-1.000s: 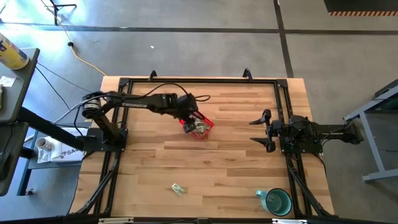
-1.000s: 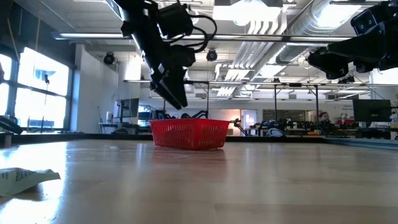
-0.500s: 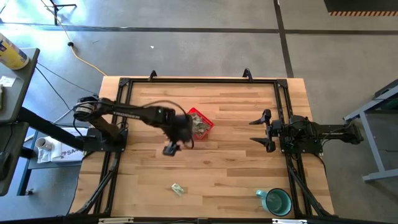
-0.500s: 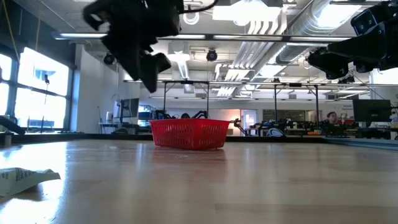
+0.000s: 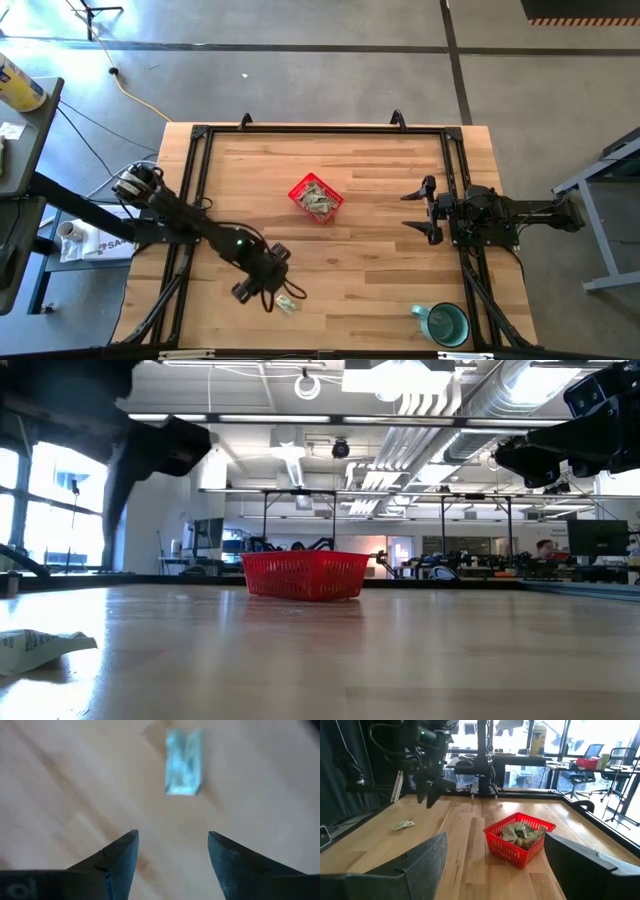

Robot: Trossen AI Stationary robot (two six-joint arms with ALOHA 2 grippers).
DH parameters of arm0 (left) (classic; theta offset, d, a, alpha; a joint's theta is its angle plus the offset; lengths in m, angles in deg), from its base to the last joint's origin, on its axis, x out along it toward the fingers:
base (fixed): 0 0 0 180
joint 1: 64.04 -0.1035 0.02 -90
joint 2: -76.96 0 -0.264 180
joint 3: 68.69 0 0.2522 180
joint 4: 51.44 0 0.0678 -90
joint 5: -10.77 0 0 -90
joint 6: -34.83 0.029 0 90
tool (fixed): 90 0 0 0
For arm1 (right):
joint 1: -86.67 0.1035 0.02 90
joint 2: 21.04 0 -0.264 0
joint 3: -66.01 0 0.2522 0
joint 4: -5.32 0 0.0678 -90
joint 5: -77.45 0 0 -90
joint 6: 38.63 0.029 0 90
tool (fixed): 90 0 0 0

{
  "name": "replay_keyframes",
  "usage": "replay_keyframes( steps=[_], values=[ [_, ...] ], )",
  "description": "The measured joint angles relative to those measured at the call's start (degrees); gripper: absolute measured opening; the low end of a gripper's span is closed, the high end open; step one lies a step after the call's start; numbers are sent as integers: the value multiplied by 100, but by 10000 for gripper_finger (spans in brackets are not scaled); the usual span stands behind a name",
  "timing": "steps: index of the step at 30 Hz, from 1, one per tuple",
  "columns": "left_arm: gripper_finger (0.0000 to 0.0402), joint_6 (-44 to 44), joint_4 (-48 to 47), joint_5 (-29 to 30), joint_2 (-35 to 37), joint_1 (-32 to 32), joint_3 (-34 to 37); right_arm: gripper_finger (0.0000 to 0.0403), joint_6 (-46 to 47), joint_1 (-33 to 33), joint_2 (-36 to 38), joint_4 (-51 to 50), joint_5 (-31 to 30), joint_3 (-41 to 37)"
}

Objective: Pick and place Stevia / Truvia into bins
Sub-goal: Put the stevia packet into the red basket

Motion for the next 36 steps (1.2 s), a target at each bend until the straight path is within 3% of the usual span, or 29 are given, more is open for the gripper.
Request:
replay_keyframes(
  steps=[5,10,18,24,31,36],
  values=[
    [285,-966,823,37,-1,-9,421,321,0,1,-1,2,1,0],
    [277,-594,2267,7,-172,227,771,321,0,0,-1,5,1,0],
    [244,-474,2998,197,-833,333,775,321,0,0,-6,2,1,0],
    [184,-411,3143,-166,-1196,331,739,321,0,0,-1,3,1,0],
    [27,-362,3088,39,-1202,-174,736,321,0,1,-1,4,1,0],
    [41,-277,2595,1124,-818,-1004,489,321,0,2,-1,3,1,0]
  ],
)
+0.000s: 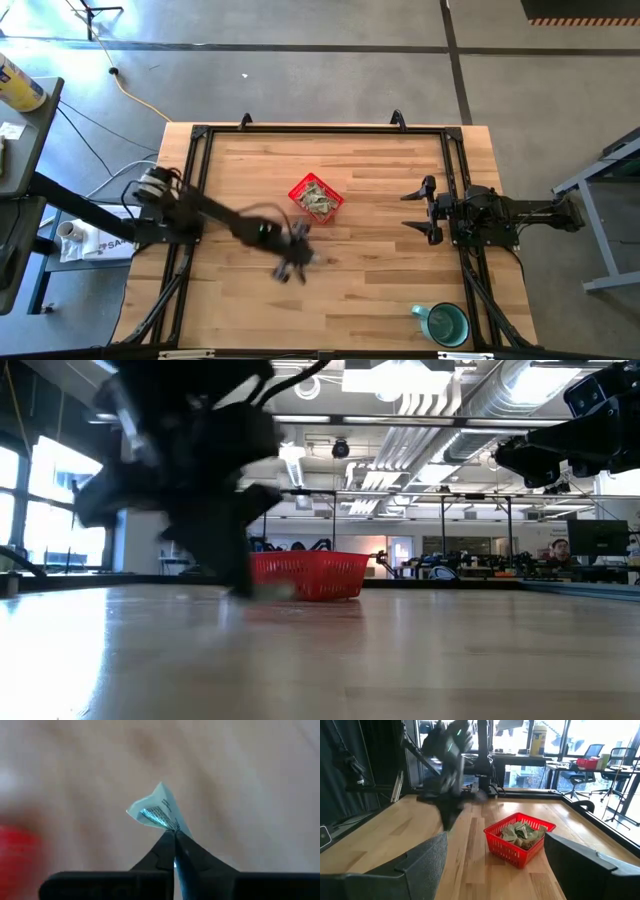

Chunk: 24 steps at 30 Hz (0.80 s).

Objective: Pick and place Stevia / Truvia into bins
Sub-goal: Put the stevia packet into the red basket, then return to Home Position

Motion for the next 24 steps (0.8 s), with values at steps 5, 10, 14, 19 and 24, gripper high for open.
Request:
replay_keyframes(
  steps=[5,10,14,19,24],
  values=[
    [19,471,70,466,598,-1012,-612,321,0,-2,1,-15,-2,0],
    [26,792,-248,407,763,-1990,-998,321,0,0,-2,-9,2,0],
    [45,608,-856,-652,550,-2738,-1046,321,0,-1,0,-5,-4,0],
    [104,-68,-1143,-655,450,-2941,-1068,321,0,0,-4,-3,-3,0],
    [179,-1004,-2177,-419,597,-2793,-1443,321,0,-1,-26,-2,3,0]
  ],
)
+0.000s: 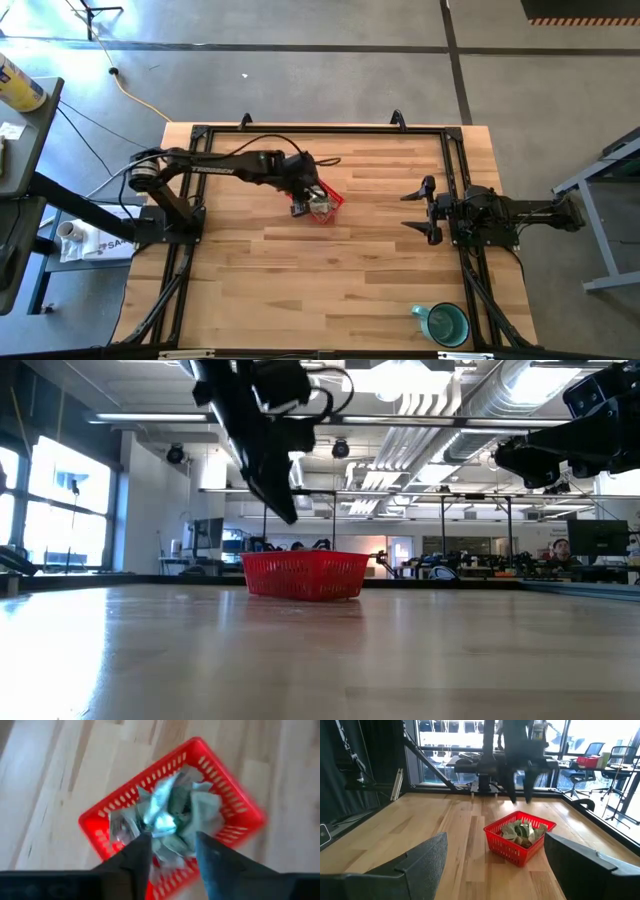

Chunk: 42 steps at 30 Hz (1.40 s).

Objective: Pick and place Stevia / Truvia into bins
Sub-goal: Return to Home Position

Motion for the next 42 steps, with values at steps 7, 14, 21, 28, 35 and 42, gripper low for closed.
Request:
replay_keyframes(
  steps=[7,14,21,28,35,42],
  values=[
    [252,-1071,-2691,-1070,550,336,-1371,321,0,1,-46,-2,-3,0],
    [283,-1588,-1180,-42,1929,1548,-740,321,0,1,-48,2,-3,0],
    [287,-1919,574,-47,3580,2086,1843,321,0,-1,-48,-9,-5,0],
    [283,-1719,1108,-124,5544,2078,3384,321,0,0,-53,-17,-5,0],
    [287,-1738,705,1811,7834,2068,4454,321,0,0,-55,-13,-5,1],
    [282,-1752,261,2103,8946,2065,4704,321,0,-1,-55,-4,-5,0]
  ],
)
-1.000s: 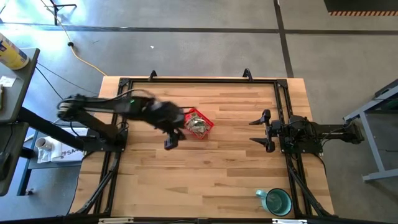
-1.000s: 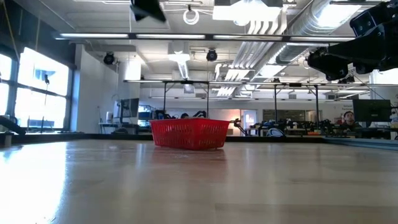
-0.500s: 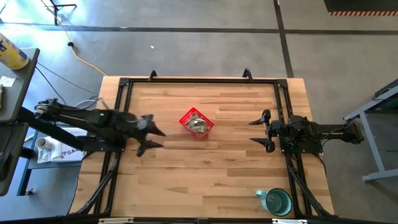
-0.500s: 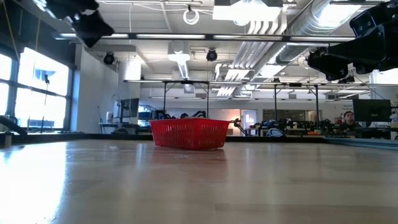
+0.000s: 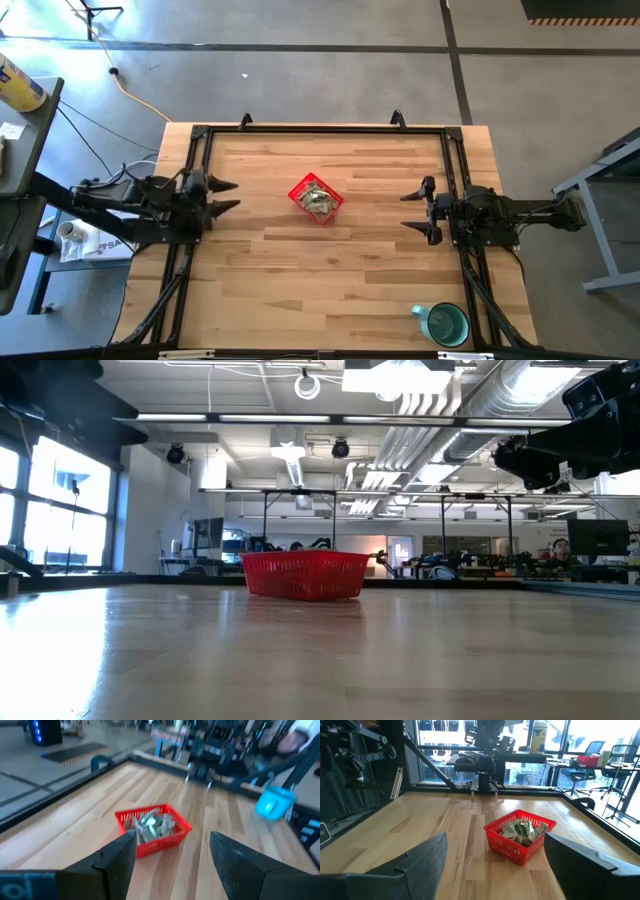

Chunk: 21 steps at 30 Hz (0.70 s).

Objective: Pick and place Stevia / Truvia into bins
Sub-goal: Return to Home Position

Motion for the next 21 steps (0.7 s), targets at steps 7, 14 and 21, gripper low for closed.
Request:
replay_keyframes(
  steps=[7,14,21],
  values=[
    [284,0,253,-20,447,-229,446,321,0,1,-12,-2,-3,0],
    [281,0,432,-9,461,-1226,991,321,0,0,-31,-7,2,0],
    [283,0,467,26,462,-1420,1264,321,0,0,-31,-4,1,2]
  ],
)
